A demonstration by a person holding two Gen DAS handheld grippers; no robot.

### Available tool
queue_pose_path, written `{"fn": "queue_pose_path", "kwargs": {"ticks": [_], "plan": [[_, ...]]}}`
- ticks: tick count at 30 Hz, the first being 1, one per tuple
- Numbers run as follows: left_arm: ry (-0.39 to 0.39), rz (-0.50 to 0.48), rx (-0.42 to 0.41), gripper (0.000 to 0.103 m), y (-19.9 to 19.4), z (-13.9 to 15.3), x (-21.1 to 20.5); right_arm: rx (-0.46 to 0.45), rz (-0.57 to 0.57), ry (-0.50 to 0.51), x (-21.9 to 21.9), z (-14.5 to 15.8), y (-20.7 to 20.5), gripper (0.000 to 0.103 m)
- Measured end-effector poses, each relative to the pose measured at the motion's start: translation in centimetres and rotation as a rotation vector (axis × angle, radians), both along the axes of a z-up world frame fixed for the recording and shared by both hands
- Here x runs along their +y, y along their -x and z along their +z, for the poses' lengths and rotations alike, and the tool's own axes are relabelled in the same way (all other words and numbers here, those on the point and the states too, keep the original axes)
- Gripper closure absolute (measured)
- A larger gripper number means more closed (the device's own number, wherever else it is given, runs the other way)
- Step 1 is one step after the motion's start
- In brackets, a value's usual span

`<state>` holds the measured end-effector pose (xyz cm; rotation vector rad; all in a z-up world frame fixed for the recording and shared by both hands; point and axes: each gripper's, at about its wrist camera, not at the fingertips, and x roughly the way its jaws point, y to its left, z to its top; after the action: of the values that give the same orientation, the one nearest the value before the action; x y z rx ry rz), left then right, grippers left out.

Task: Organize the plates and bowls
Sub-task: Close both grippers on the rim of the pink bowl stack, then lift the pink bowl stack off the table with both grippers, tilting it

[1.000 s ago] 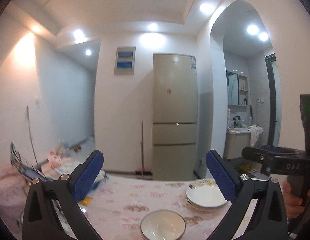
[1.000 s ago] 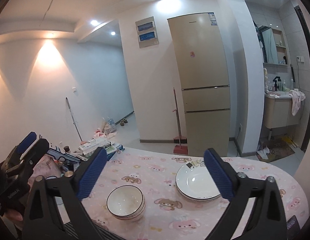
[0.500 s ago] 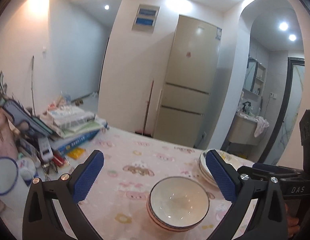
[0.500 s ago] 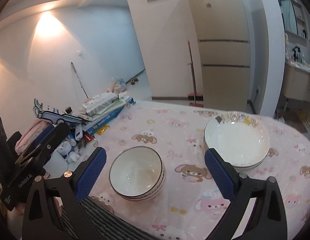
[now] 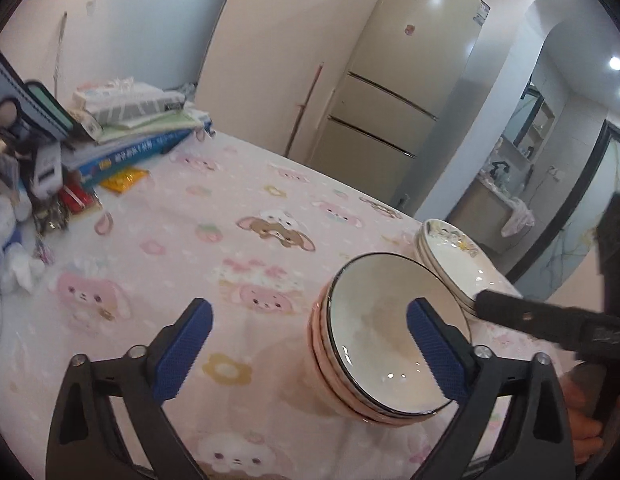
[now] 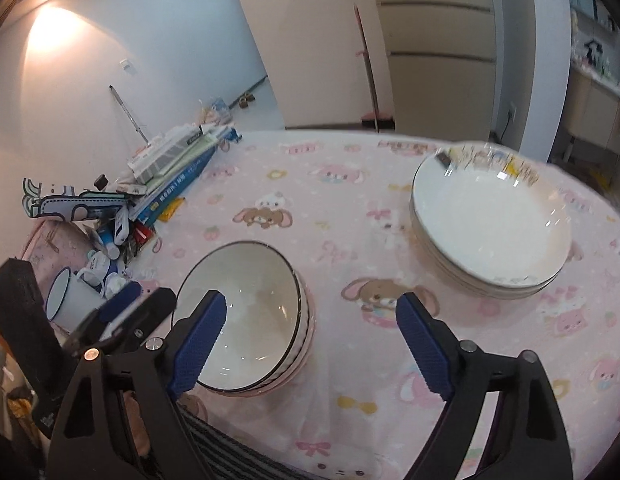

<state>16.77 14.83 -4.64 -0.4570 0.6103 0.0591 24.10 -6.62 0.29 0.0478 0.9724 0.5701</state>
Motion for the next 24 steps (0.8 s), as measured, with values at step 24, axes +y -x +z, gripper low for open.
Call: {"fn": "queue_pose_path", "kwargs": {"ticks": [24], "plan": [[0.094, -0.030, 0.193, 0.027, -2.8, -3.9, 0.1, 0.112, 0.076, 0.012, 2.2, -6.4, -0.6, 0.031]]}}
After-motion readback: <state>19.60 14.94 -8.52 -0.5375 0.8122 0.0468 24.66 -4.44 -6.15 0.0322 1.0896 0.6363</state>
